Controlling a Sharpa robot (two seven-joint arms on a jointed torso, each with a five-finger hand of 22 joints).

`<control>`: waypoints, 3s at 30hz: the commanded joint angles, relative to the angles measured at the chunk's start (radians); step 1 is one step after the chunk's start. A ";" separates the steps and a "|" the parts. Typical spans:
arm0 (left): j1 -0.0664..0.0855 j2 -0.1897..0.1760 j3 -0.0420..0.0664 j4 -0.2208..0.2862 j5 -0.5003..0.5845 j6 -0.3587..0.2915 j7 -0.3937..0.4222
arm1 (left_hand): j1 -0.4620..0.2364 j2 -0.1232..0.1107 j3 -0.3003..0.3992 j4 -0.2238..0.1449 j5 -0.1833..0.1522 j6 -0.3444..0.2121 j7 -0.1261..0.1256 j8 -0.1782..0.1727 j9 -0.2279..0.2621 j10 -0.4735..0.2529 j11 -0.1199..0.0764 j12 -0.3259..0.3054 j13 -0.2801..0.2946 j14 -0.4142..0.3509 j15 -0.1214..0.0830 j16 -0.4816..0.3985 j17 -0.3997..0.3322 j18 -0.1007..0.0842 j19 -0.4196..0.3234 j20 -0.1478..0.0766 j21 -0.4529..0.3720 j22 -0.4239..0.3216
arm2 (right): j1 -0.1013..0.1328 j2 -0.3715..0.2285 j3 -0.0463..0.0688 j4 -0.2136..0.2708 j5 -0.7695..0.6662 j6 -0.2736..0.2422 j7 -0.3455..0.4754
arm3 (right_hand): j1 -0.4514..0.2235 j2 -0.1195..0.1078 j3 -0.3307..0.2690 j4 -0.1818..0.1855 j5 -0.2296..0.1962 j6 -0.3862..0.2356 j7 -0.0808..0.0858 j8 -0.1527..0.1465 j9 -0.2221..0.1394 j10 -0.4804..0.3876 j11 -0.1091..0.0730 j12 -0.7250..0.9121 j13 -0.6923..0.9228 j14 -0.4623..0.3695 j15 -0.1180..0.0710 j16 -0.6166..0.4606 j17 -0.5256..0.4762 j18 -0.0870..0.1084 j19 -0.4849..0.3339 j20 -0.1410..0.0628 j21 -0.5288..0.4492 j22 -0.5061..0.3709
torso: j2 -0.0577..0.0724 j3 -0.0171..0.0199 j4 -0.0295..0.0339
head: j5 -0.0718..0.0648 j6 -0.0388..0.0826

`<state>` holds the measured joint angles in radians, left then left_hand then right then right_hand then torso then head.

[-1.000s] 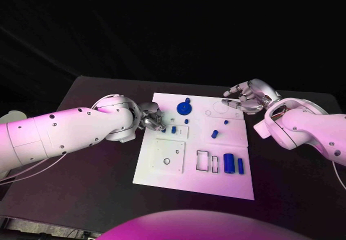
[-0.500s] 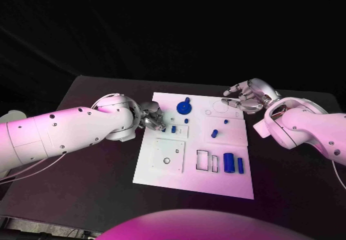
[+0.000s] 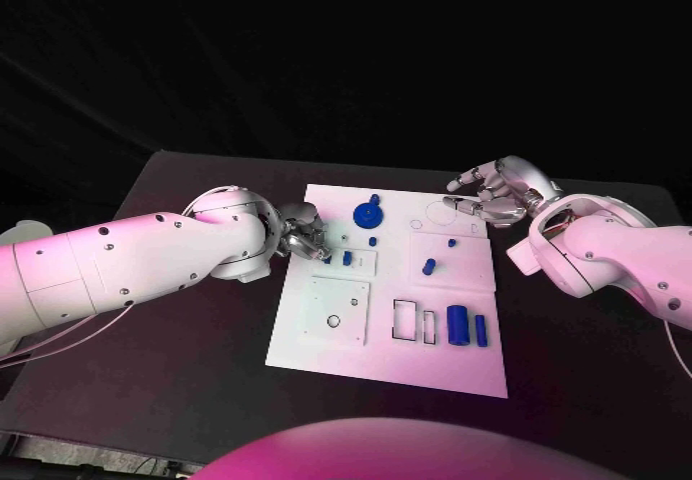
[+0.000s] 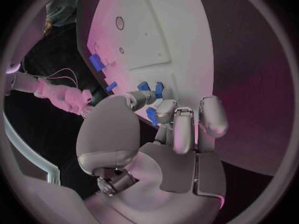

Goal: Assemble the parts on the task board

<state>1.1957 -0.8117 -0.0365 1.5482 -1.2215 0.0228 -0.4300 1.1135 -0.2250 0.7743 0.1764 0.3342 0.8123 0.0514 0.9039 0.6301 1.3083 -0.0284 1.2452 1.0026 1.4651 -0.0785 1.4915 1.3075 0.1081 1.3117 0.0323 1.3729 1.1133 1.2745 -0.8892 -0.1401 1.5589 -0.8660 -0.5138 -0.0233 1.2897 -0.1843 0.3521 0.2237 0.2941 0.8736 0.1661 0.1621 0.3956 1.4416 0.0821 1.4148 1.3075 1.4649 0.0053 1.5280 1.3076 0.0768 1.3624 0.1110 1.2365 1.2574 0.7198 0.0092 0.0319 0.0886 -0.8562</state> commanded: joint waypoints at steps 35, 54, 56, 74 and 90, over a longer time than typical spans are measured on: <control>-0.003 0.006 -0.003 -0.009 0.034 0.025 -0.016 | -0.090 0.000 -0.105 0.078 0.002 0.041 -0.015 -0.022 -0.017 0.006 -0.004 0.003 0.014 0.069 -0.009 0.005 0.124 -0.015 0.007 -0.006 -0.002 -0.001 | -0.001 0.001 0.000 -0.004 0.007 0.005 0.012 | -0.038 0.001 -0.013 0.044 0.002 -0.012 0.001 0.012 -0.004 -0.002 -0.001 -0.004 0.091 0.076 0.001 -0.008 0.140 0.014 -0.007 0.000 -0.010 -0.002 | 0.000 0.0001 0.0002 | -0.003 -0.004; -0.003 0.006 -0.002 -0.012 0.042 0.025 -0.021 | -0.129 0.015 -0.202 0.116 0.003 0.049 -0.012 -0.032 -0.023 0.007 -0.001 0.004 0.019 0.069 -0.007 0.005 0.124 -0.016 0.009 -0.005 -0.004 0.000 | -0.002 0.001 0.000 -0.005 0.007 0.005 0.013 | -0.042 0.001 -0.014 0.048 0.002 -0.012 0.001 0.012 -0.004 -0.002 -0.001 -0.004 0.091 0.076 0.001 -0.008 0.140 0.014 -0.007 0.000 -0.010 -0.002 | 0.000 0.0000 0.0001 | -0.003 -0.005; -0.003 0.006 -0.002 -0.013 0.044 0.023 -0.021 | -0.146 0.020 -0.220 0.117 0.004 0.050 -0.012 -0.035 -0.025 0.007 -0.001 0.004 0.019 0.069 -0.006 0.005 0.124 -0.016 0.009 -0.004 -0.004 0.000 | -0.002 0.001 0.000 -0.005 0.007 0.005 0.013 | -0.042 0.001 -0.014 0.048 0.002 -0.012 0.001 0.012 -0.004 -0.002 -0.001 -0.004 0.091 0.076 0.001 -0.008 0.140 0.014 -0.007 0.000 -0.010 -0.002 | 0.000 -0.0001 -0.0001 | -0.002 -0.004; -0.003 -0.004 0.005 -0.009 0.059 -0.028 -0.011 | -0.212 0.040 -0.285 0.119 0.005 0.053 -0.012 -0.042 -0.028 0.006 -0.001 0.002 0.018 0.069 -0.006 0.005 0.124 -0.015 0.008 -0.004 -0.006 -0.001 | -0.002 0.000 0.000 -0.007 0.007 0.004 0.014 | -0.044 0.001 -0.016 0.052 0.002 -0.013 0.000 0.013 -0.004 -0.002 -0.001 -0.005 0.090 0.076 0.001 -0.008 0.139 0.014 -0.007 0.000 -0.012 -0.003 | 0.001 -0.0007 -0.0012 | -0.006 -0.002; 0.001 -0.019 0.033 -0.002 0.100 -0.060 -0.003 | -0.261 0.057 -0.321 0.119 0.004 0.051 -0.014 -0.043 -0.028 0.003 -0.002 -0.001 0.015 0.069 -0.007 0.005 0.124 -0.015 0.008 -0.005 -0.008 -0.004 | -0.002 -0.001 0.000 -0.008 0.008 0.004 0.013 | -0.045 0.002 -0.017 0.053 0.002 -0.013 0.000 0.013 -0.004 -0.002 -0.001 -0.004 0.090 0.076 0.001 -0.008 0.139 0.014 -0.007 0.000 -0.011 -0.002 | 0.000 0.0003 0.0000 | -0.007 0.000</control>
<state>1.1956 -0.8305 -0.0041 1.5448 -1.1411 -0.0243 -0.4450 0.8630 -0.1687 0.4593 0.2953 0.3369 0.8564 0.0392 0.8629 0.6032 1.3119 -0.0320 1.2453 1.0193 1.4651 -0.0785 1.4915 1.3075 0.1081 1.3152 0.0288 1.3693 1.1108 1.2727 -0.8899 -0.1402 1.5506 -0.8571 -0.5140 -0.0168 1.2554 -0.1843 0.3355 0.2707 0.2940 0.8668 0.1657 0.1698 0.3927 1.4416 0.0821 1.4148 1.3076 1.4649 0.0053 1.5241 1.3073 0.0767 1.3624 0.1110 1.2286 1.2562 0.7203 0.0098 0.0315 0.0814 -0.8558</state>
